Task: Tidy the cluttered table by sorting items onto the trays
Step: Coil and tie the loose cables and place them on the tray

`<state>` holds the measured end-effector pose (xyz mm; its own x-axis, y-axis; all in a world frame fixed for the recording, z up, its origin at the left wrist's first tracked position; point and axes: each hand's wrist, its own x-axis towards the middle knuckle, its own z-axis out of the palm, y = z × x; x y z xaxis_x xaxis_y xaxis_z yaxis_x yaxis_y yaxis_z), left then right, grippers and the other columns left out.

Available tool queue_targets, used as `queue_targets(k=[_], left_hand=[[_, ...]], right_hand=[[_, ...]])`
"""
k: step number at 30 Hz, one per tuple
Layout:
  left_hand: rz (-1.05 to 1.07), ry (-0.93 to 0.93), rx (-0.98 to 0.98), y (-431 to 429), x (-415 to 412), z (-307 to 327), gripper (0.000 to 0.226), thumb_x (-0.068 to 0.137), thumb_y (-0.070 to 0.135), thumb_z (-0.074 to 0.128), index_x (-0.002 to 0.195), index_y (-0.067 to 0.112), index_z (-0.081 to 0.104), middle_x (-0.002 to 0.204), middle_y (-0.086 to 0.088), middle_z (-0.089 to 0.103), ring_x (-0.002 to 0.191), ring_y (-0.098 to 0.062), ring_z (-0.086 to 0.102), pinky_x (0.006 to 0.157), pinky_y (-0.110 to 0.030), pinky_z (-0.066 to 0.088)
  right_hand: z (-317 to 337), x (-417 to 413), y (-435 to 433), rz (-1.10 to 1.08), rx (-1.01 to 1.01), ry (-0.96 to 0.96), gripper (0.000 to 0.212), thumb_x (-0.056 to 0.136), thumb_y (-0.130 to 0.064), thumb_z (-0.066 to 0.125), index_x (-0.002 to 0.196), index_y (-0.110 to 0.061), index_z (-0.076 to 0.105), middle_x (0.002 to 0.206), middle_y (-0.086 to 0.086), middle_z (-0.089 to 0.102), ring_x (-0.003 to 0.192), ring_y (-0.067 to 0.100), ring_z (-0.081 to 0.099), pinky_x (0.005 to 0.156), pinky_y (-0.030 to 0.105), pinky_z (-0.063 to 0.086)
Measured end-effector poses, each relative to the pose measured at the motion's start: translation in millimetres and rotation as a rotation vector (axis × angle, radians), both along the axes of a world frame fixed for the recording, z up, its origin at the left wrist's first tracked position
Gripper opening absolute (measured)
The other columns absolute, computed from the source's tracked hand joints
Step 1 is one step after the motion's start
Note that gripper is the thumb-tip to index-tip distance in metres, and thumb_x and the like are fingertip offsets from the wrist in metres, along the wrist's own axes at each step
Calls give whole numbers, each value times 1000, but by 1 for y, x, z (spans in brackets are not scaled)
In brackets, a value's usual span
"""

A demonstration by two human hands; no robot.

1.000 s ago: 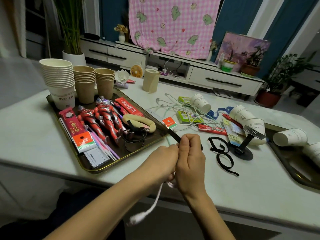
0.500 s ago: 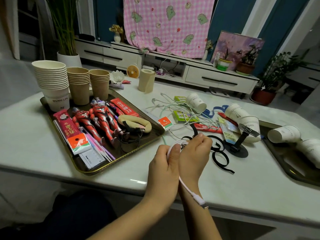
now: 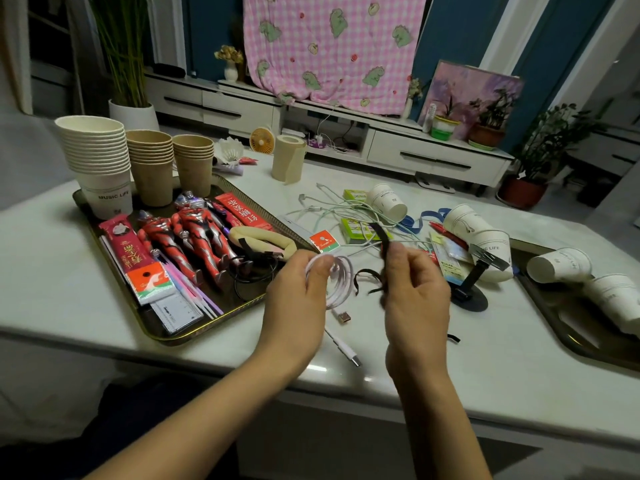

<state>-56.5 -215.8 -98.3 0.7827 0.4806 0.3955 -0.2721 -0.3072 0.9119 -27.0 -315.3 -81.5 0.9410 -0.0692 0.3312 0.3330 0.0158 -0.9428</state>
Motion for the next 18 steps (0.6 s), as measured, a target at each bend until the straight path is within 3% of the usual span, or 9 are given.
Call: queue_targets(k=[3,6,12,16,18], left_hand=[[-30,42,52,-4,-2,-2,24,97,24,40,79,18,55,69,6,56,68,-10,52,64,-27,40],[-13,46,-11,-3,-4,-1,34,98,25,37,66,22,48,54,8,46,52,-2,44,48,-15,33],[-19,30,-35,-2,-8,3,45,96,37,36,55,22,44,44,20,51,47,5,47,46,-8,34],[-44,28,9,2,-6,2,45,96,29,43,53,16,45,44,15,50,48,2,45,48,-8,35],[-52,26,0,3,-6,2,49,96,26,44,49,17,39,39,12,43,44,-1,40,46,-11,32]], right_hand=[[3,-16,6,287,-27,127,21,93,-17,53,76,-8,63,52,-8,52,44,4,40,41,16,34],[1,-21,6,267,-151,102,20,91,-15,55,74,-11,64,53,-7,56,45,3,45,45,15,37],[-5,-26,4,237,-333,24,16,89,-24,58,79,-14,68,67,1,66,61,14,59,61,31,50],[-8,-29,1,256,-396,-37,12,86,-22,61,76,-19,66,65,-3,65,60,5,59,53,14,45],[-10,-29,-2,156,-520,-179,8,79,-21,68,74,-24,63,68,-7,61,67,1,55,57,7,41]])
